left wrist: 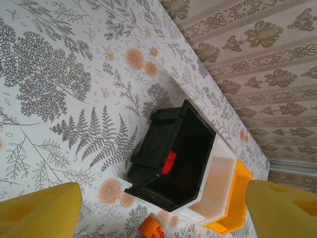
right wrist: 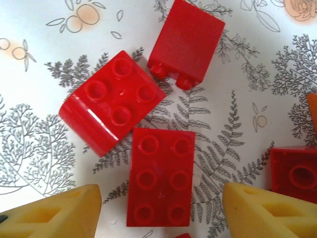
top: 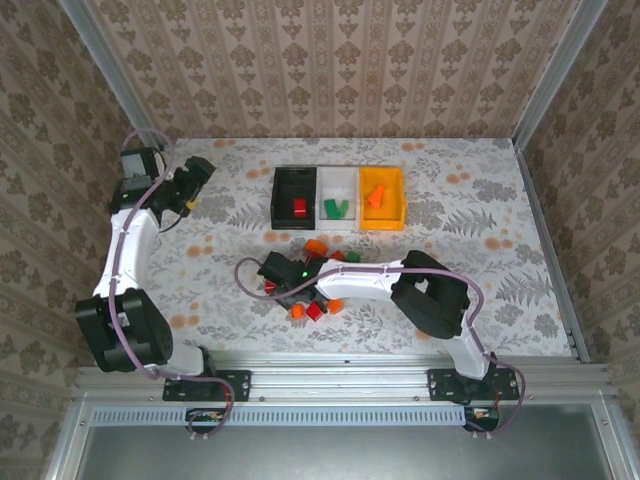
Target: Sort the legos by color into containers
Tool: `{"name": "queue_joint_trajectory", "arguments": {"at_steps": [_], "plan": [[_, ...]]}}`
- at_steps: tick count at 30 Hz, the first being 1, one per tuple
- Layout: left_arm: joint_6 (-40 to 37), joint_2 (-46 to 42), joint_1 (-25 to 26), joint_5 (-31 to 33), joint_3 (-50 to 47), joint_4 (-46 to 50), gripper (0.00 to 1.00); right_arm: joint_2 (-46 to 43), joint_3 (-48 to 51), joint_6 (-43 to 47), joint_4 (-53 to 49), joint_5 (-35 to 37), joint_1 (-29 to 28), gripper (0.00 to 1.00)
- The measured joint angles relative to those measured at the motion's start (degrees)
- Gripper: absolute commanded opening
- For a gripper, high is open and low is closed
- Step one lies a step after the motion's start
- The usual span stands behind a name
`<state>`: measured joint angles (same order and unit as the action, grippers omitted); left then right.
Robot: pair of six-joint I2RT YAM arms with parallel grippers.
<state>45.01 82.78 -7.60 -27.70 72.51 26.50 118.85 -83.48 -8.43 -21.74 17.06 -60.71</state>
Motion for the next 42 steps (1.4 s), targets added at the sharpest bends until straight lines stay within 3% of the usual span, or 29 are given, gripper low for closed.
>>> {"name": "queue_joint_trajectory", "arguments": {"at_steps": [13, 21, 27, 34, 38, 42], "plan": [[0.02, 2.89, 0.00, -1.79, 0.00, -0.37, 0.86, 2.03, -0.11, 0.74, 0.92, -3.26, 2.80, 0.61], [0.02, 2.89, 0.09, -2.12, 0.00, -0.76, 0.86, 3.30, -1.79, 0.52, 1.46, -4.46, 3.02, 0.34], [0.02, 2.89, 0.55, -2.12, 0.00, -1.11, 0.86, 2.14, -1.62, 0.39, 2.29, -3.98, 3.32, 0.32], [0.04, 2.89, 0.81, -2.19, 0.00, -1.27, 0.86, -5.27, -2.56, 0.61, 2.49, -3.54, 5.64, 0.32], [0.46, 2.89, 1.18, -2.75, -0.02, -1.68, 0.86, -3.32, -10.08, 0.81, 2.27, -3.30, 9.86, 0.33], [0.68, 2.89, 2.10, -3.58, -0.07, -2.69, 0.86, 4.17, -21.35, 0.98, 1.79, -2.86, 14.27, 0.33]]}}
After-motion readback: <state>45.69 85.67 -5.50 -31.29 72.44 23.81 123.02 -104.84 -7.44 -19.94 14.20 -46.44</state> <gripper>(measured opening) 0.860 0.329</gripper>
